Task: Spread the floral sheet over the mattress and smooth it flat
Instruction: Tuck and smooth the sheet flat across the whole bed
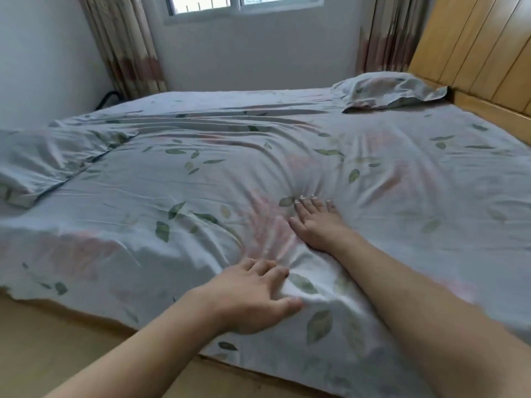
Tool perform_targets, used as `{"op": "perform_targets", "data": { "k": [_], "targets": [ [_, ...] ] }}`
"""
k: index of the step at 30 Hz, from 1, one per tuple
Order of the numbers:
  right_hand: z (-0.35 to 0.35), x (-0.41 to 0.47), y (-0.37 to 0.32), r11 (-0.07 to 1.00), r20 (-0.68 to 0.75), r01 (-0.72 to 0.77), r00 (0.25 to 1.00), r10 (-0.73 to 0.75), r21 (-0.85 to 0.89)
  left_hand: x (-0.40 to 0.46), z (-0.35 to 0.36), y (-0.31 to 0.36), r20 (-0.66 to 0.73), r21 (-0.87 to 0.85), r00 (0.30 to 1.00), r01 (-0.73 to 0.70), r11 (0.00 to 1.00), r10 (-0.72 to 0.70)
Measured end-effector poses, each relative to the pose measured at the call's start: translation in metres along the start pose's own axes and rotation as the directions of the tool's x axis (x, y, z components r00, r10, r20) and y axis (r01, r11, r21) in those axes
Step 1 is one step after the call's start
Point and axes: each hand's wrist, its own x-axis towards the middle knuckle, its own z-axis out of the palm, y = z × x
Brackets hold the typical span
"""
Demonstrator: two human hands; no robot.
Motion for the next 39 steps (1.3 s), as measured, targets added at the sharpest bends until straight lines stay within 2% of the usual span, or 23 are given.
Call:
{"op": "perform_targets", "data": {
  "k": [2, 3, 6, 7, 10, 12, 13, 14, 16, 18, 21, 23, 25, 26, 28, 30, 32, 35, 39],
  "targets": [
    [0.008, -0.017, -0.007, 0.992, 0.050, 0.120, 0.991, -0.121, 0.026, 0.005, -0.033, -0.016, -0.022, -0.037, 1.000, 0.009, 0.999, -0.010],
    [0.007, -0.032, -0.011, 0.985, 0.084, 0.169, 0.981, -0.172, 0.042, 0.018, -0.051, -0.025, -0.111, -0.041, 0.993, 0.034, 0.999, -0.038],
    [0.005, -0.081, -0.025, 0.968, 0.166, 0.236, 0.955, -0.247, 0.082, 0.080, -0.082, -0.062, -0.409, -0.181, 0.883, 0.168, 0.969, -0.230],
    [0.002, -0.096, -0.031, 0.960, 0.191, 0.257, 0.942, -0.274, 0.110, 0.096, -0.080, -0.070, -0.440, -0.211, 0.858, 0.187, 0.959, -0.264],
    [-0.024, -0.125, -0.035, 0.923, 0.311, 0.312, 0.875, -0.372, 0.226, 0.119, -0.038, -0.080, -0.284, -0.166, 0.911, 0.260, 0.951, -0.299],
    [-0.051, -0.122, -0.037, 0.867, 0.304, 0.213, 0.877, -0.373, 0.450, 0.113, -0.008, -0.089, -0.245, -0.126, 0.923, 0.274, 0.953, -0.298],
    [-0.064, -0.112, -0.040, 0.816, 0.231, 0.167, 0.910, -0.343, 0.553, 0.104, 0.004, -0.094, -0.244, -0.125, 0.927, 0.261, 0.957, -0.285],
    [-0.074, -0.095, -0.040, 0.786, 0.094, 0.162, 0.958, -0.269, 0.597, 0.095, 0.012, -0.098, -0.242, -0.125, 0.933, 0.242, 0.962, -0.266],
    [-0.082, -0.047, -0.040, 0.804, -0.153, 0.160, 0.984, -0.087, 0.573, 0.073, 0.019, -0.103, -0.212, -0.108, 0.951, 0.207, 0.972, -0.226],
    [-0.064, 0.000, -0.049, 0.877, -0.223, 0.072, 0.974, 0.041, 0.474, 0.051, 0.024, -0.106, -0.192, -0.087, 0.957, 0.204, 0.975, -0.217],
    [-0.003, 0.025, -0.074, 0.983, -0.053, -0.096, 0.993, 0.106, 0.156, 0.037, 0.035, -0.102, -0.198, -0.067, 0.944, 0.255, 0.965, -0.264],
    [0.017, 0.009, -0.083, 0.990, 0.041, -0.083, 0.996, 0.079, 0.114, 0.032, 0.037, -0.094, -0.178, -0.050, 0.940, 0.285, 0.957, -0.290],
    [0.001, -0.016, -0.083, 0.991, 0.189, -0.041, 0.982, 0.016, 0.129, 0.028, 0.025, -0.085, -0.086, -0.053, 0.946, 0.308, 0.950, -0.311],
    [-0.012, -0.029, -0.082, 0.992, 0.296, -0.030, 0.955, -0.007, 0.120, 0.025, 0.016, -0.082, -0.007, -0.056, 0.952, 0.306, 0.950, -0.307],
    [-0.057, -0.050, -0.080, 0.990, 0.532, -0.071, 0.847, -0.004, 0.121, 0.019, -0.026, -0.081, 0.159, -0.046, 0.945, 0.297, 0.954, -0.287],
    [-0.104, -0.072, -0.084, 0.981, 0.677, -0.128, 0.736, -0.005, 0.146, 0.004, -0.073, -0.082, 0.249, -0.024, 0.928, 0.293, 0.956, -0.278],
    [-0.179, -0.080, -0.090, 0.964, 0.657, -0.202, 0.753, 0.040, 0.172, -0.021, -0.145, -0.083, 0.195, 0.001, 0.936, 0.298, 0.955, -0.292],
    [-0.272, -0.083, -0.100, 0.964, 0.567, -0.217, 0.818, 0.095, 0.152, -0.052, -0.227, -0.086, 0.106, 0.040, 0.955, 0.273, 0.961, -0.276],
    [-0.406, -0.092, -0.134, 0.969, 0.596, -0.215, 0.797, 0.101, 0.123, -0.107, -0.348, -0.089, 0.162, -0.067, 0.940, 0.314, 0.947, -0.300]
  ]
}}
